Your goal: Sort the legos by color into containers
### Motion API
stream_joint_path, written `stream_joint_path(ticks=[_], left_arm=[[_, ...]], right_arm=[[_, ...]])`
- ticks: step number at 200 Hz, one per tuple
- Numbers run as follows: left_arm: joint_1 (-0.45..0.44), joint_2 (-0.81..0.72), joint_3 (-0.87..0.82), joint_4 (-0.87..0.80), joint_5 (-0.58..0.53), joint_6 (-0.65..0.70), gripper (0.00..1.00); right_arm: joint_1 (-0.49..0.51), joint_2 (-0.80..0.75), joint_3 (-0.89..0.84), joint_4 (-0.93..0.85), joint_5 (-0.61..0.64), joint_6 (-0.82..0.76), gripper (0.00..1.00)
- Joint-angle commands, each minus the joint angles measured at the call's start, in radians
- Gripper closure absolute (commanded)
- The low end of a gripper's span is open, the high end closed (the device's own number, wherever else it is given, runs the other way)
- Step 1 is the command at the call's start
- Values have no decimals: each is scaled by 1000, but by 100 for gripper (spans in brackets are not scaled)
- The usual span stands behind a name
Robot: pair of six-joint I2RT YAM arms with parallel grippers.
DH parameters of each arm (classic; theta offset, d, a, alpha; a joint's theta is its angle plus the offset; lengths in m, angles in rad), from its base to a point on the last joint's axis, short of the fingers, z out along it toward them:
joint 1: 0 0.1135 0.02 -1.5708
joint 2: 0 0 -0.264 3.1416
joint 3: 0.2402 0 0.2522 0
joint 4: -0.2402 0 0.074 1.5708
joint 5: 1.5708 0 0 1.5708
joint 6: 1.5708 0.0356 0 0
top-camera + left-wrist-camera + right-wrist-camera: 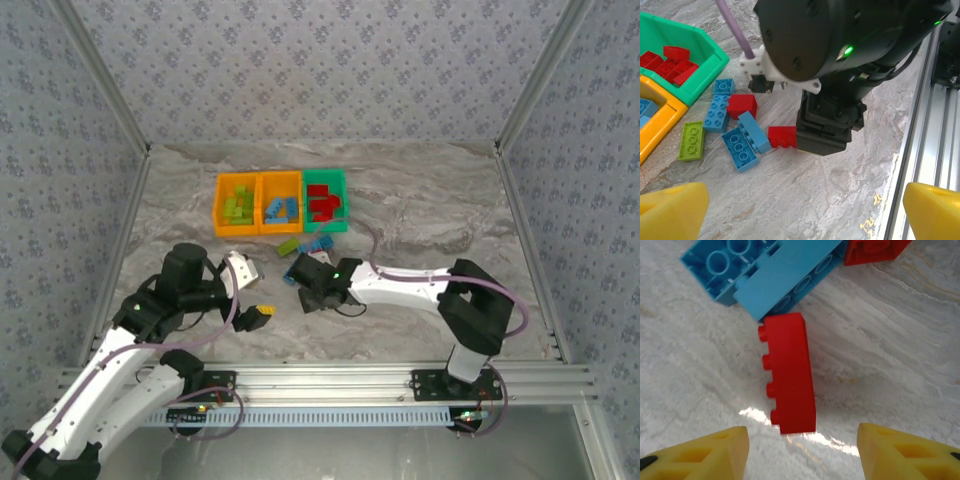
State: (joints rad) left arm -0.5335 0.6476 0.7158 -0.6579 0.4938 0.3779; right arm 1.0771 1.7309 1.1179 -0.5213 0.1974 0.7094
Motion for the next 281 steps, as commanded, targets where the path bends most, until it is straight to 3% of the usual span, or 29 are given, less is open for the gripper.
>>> stream_joint_path(ticks=[1,37,67,114,135,160,207,231,258,281], left_arm=[[-7,-16,-19,18,-36,32,1],[-8,-12,-32,35,-58,14,1],[-8,-12,-35,55,-72,-1,1],[-6,-12,-40,112,-129,-67,1],[-6,-13,-44,127,-182,-102,1],[-6,-11,-53,144,-212,-141,1],[-5,14,-30,140,-279,-191,1],[-4,37,-30,145,-331,-229,1],[-5,76,-22,160,-400,-305,1],[-3,104,-11,174,-448,-377,1]], right_arm=[[-15,67,33,22,17,-12,46],[-16,88,35,66,-32,-18,65],[6,-19,10,38,25,-14,76],[10,-261,50,-75,181,-56,76],[-56,-296,118,-44,195,-156,75],[-196,-213,233,5,95,-242,74],[-374,127,534,-17,14,-301,73],[-418,276,675,-68,-20,-301,70],[-424,351,755,-96,-41,-294,49],[-422,328,796,-157,-47,-298,47]])
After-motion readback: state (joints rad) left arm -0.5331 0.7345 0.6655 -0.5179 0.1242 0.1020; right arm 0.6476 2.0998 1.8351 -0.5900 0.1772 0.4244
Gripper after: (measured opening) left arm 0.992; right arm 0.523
